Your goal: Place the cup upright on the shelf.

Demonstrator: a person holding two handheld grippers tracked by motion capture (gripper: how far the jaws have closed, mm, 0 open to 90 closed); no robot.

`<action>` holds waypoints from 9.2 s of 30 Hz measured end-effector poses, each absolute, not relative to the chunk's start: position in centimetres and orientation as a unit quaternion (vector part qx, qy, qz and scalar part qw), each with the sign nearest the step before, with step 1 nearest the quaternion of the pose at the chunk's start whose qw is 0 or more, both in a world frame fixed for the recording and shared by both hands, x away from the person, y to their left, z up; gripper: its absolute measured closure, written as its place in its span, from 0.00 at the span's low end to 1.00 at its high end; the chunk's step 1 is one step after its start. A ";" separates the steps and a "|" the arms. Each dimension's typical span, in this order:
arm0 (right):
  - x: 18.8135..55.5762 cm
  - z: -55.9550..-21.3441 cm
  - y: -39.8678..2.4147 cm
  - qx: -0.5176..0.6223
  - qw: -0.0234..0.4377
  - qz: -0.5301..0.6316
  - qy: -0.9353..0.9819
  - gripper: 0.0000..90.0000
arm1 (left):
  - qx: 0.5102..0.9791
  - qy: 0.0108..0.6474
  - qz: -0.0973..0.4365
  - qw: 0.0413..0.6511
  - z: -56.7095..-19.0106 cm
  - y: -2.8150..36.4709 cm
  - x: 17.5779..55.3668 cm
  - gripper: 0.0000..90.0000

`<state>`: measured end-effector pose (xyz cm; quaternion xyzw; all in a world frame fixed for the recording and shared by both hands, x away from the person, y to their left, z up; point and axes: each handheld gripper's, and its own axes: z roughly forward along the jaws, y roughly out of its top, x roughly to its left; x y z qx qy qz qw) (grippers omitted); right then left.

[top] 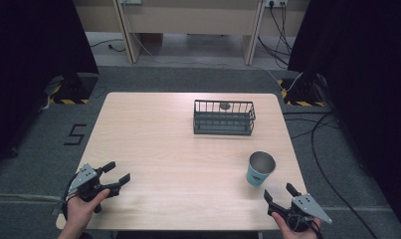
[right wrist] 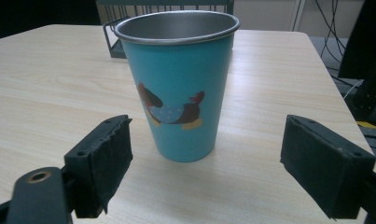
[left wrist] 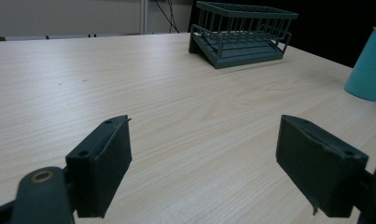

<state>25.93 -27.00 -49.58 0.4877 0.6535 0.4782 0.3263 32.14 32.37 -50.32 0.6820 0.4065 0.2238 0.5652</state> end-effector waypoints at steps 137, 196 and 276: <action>36.2 -45.8 -22.1 0.426 0.330 0.507 0.673 0.20 | 0.691 0.392 0.219 0.567 -50.2 31.7 32.0 0.20; 42.1 -42.9 -19.7 0.423 0.335 0.520 0.662 0.20 | 0.688 0.392 0.223 0.568 -50.2 31.9 31.9 0.20; 49.1 -39.9 -17.0 0.433 0.329 0.529 0.652 0.20 | 0.685 0.392 0.221 0.573 -50.1 32.0 31.9 0.20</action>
